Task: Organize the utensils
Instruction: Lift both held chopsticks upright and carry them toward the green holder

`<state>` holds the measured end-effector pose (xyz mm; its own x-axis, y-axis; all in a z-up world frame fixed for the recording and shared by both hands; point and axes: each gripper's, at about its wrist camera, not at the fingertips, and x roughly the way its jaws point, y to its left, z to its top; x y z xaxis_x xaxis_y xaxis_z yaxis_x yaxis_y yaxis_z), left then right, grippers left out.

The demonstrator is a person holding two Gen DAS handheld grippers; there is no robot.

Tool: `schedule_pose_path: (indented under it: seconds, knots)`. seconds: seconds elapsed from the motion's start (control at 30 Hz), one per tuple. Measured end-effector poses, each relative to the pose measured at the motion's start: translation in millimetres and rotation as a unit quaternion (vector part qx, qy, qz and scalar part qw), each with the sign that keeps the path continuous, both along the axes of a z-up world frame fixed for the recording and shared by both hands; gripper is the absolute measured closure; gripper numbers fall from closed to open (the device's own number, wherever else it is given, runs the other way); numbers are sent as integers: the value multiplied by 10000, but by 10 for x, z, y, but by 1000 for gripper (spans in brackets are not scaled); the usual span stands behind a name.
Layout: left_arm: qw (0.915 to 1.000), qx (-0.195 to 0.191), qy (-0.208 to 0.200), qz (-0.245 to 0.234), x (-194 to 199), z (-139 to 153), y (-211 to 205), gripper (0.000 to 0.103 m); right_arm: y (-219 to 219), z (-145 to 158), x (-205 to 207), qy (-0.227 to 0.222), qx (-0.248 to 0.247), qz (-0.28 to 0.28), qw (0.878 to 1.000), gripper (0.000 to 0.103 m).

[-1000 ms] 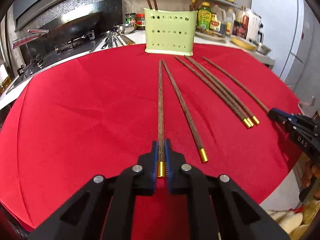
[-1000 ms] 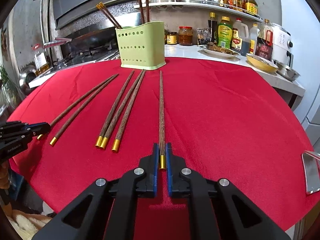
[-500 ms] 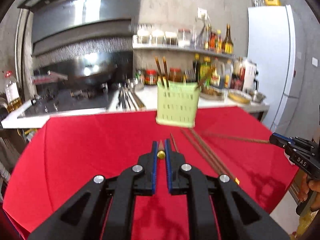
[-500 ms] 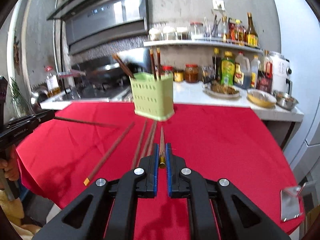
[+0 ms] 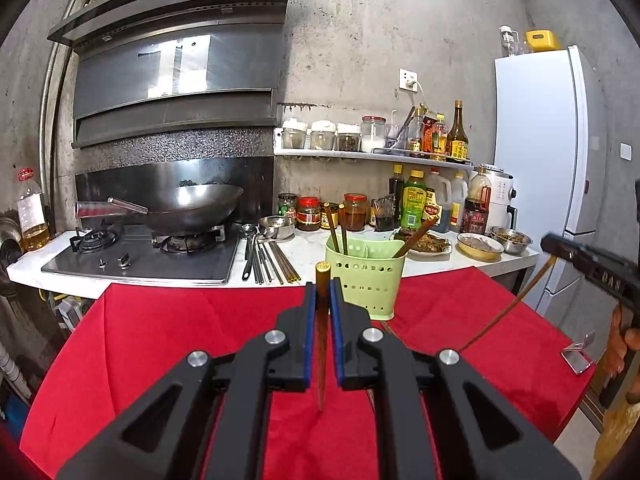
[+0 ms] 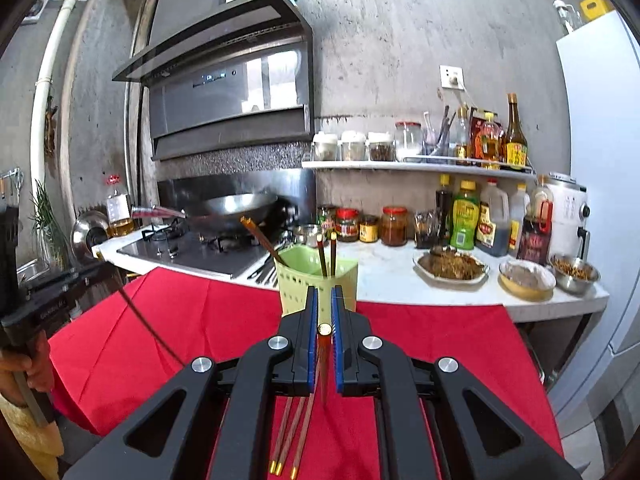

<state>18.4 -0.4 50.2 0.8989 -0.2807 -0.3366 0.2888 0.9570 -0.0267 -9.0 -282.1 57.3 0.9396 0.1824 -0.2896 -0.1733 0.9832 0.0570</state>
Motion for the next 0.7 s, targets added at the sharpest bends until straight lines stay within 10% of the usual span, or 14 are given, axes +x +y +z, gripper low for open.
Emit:
schedule_pose_path:
  seconds: [0.7]
  knots:
    - [9964, 125, 836, -111, 333, -534, -21, 96, 186, -718, 469, 943, -272, 12, 9952, 96]
